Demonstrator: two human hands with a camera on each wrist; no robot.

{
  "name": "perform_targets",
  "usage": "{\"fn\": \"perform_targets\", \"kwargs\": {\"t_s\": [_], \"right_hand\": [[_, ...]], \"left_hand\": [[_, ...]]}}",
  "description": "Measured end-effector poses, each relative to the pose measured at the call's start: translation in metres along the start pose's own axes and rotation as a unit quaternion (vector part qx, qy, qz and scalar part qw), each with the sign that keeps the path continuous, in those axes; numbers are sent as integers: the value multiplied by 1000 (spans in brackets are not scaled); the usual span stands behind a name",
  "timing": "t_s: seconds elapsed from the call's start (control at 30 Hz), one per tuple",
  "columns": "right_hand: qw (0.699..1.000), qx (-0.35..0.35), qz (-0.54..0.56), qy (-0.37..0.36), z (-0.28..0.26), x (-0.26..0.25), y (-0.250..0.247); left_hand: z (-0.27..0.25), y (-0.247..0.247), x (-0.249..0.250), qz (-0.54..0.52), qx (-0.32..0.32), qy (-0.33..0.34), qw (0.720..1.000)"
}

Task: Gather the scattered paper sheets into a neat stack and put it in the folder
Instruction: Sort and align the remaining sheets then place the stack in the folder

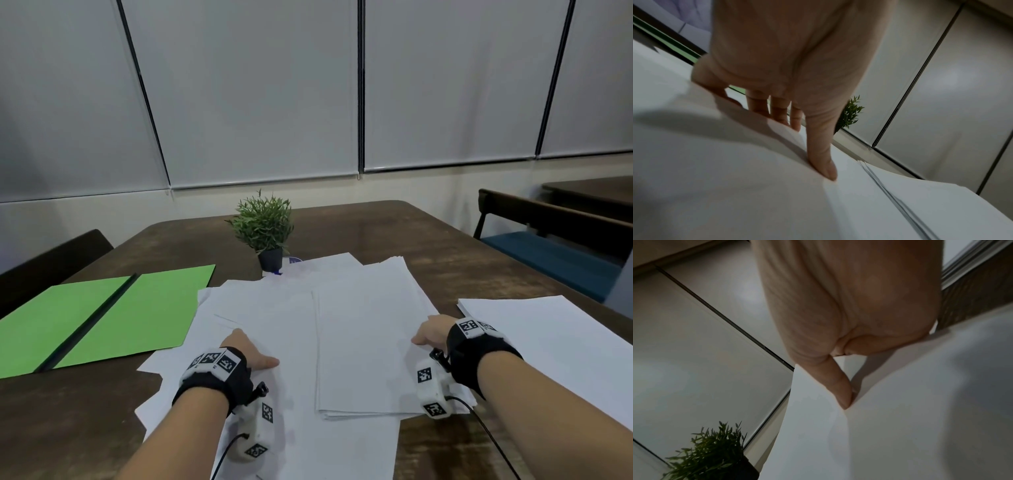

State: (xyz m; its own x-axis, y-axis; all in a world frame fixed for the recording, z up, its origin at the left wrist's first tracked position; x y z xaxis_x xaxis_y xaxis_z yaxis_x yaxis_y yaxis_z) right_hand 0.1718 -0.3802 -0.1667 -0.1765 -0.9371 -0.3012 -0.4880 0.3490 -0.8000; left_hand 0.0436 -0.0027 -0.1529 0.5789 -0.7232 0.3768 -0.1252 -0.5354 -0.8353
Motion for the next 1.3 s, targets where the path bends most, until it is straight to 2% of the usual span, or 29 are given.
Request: {"fn": "perform_targets", "kwargs": {"t_s": [0.27, 0.4, 0.5, 0.57, 0.67, 0.77, 0.87, 1.03, 1.13, 1.23, 1.3], "right_hand": [[1000, -2, -16, 2, -5, -4, 2], [999, -13, 41, -7, -2, -2, 6], [999, 7, 42, 13, 2, 0, 3], [999, 20, 34, -25, 2, -2, 2], [999, 17, 33, -28, 5, 1, 4], [999, -1, 24, -38, 2, 0, 5], [998, 31, 48, -41, -5, 1, 2], [996, 42, 63, -45, -12, 2, 1], [996, 36, 69, -36, -12, 0, 1], [998, 7, 52, -18, -19, -4, 3], [999, -1, 44, -17, -21, -3, 4]], "left_hand": [[-14, 3, 12, 65, -36, 24, 997], [-21, -11, 12, 47, -36, 38, 998], [-21, -20, 10, 55, -34, 51, 997], [-17, -22, 7, 79, -52, 48, 994], [-15, -22, 7, 115, -53, 58, 990], [-15, -29, 7, 82, -9, 71, 994], [-17, -35, 3, 82, 17, 66, 994], [-25, -76, 4, 14, 131, 108, 985], [-45, -113, 10, -31, 233, 138, 962], [-70, -149, 20, -88, 333, 186, 920], [-82, -168, 29, -127, 372, 213, 895]]}}
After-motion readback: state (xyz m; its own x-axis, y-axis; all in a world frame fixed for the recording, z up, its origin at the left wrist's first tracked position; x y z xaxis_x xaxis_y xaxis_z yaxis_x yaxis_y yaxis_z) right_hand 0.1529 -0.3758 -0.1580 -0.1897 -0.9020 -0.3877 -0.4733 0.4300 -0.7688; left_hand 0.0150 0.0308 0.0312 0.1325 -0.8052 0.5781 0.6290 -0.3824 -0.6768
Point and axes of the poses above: each hand's wrist, its own z-axis towards the middle knuckle, its own y-axis out of the palm, x = y × z, the point moved 6 cm from there along z, towards the middle knuckle, and after that the axes turned 10 degrees about -x, right-handed, at the moved point
